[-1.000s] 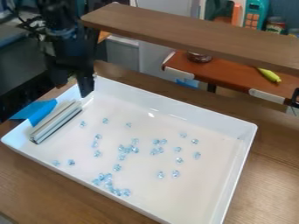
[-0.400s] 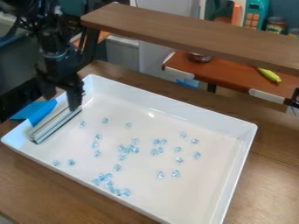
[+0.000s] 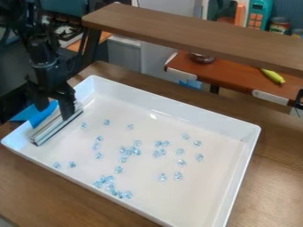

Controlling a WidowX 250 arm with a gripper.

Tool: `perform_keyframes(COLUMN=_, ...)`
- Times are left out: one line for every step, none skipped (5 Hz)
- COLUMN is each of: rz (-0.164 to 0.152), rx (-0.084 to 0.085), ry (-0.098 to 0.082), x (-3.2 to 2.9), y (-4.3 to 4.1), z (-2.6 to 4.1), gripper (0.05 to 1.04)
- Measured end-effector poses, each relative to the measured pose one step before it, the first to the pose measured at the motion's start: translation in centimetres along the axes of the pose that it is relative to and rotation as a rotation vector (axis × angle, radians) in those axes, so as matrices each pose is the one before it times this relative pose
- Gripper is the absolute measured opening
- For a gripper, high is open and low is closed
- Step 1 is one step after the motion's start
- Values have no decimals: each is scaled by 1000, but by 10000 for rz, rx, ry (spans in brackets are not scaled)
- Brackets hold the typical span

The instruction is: Sweep into pile

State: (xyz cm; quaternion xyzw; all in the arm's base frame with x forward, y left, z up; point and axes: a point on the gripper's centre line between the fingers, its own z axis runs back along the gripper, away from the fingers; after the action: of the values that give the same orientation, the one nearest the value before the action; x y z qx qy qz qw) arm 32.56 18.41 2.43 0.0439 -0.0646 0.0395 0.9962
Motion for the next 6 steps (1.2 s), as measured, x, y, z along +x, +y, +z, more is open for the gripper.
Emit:
perform_keyframes(rz=189, rx=11, ry=-9, x=-34, y=510, z=-911, gripper=1000)
perform_keyframes(rz=29, rx=11, ry=-29, x=153, y=56, z=-441, gripper=1000)
perform_keyframes(rz=116, rx=-18, ry=9, x=160, y=38, z=-585, gripper=999)
perform_keyframes(rz=90, rx=56, ry=56, x=-116, y=71, z=-303, gripper=999)
perform_keyframes(rz=-46, rx=114, ry=-123, x=326, y=-64, z=-20, gripper=999)
perform_keyframes(rz=32, rx=56, ry=-46, x=90, y=-21, z=33, gripper=951)
